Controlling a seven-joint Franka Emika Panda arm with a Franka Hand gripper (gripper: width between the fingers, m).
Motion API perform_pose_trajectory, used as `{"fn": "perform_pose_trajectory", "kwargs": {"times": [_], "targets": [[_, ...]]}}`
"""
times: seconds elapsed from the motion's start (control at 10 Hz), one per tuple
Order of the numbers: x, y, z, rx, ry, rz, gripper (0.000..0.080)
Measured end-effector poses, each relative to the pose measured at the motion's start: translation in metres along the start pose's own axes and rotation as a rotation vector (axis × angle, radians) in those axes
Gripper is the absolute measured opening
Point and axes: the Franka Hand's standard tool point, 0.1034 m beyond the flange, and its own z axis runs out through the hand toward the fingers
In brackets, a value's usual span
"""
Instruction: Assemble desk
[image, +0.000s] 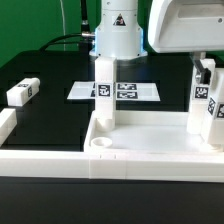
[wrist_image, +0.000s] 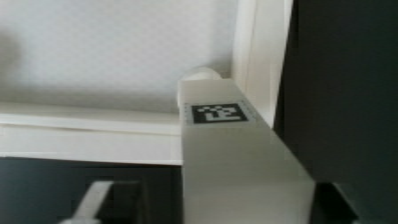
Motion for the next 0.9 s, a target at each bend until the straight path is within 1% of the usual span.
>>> {"fn": "perform_pose_trajectory", "kwargs": {"times": [0.4,0.9], "targets": [[0.0,0.0,0.0,0.001,0.0,0.041,0.0288],[-0.0006,0.0026,0.0009,0.008,-0.004,0.501,0.0288]]}}
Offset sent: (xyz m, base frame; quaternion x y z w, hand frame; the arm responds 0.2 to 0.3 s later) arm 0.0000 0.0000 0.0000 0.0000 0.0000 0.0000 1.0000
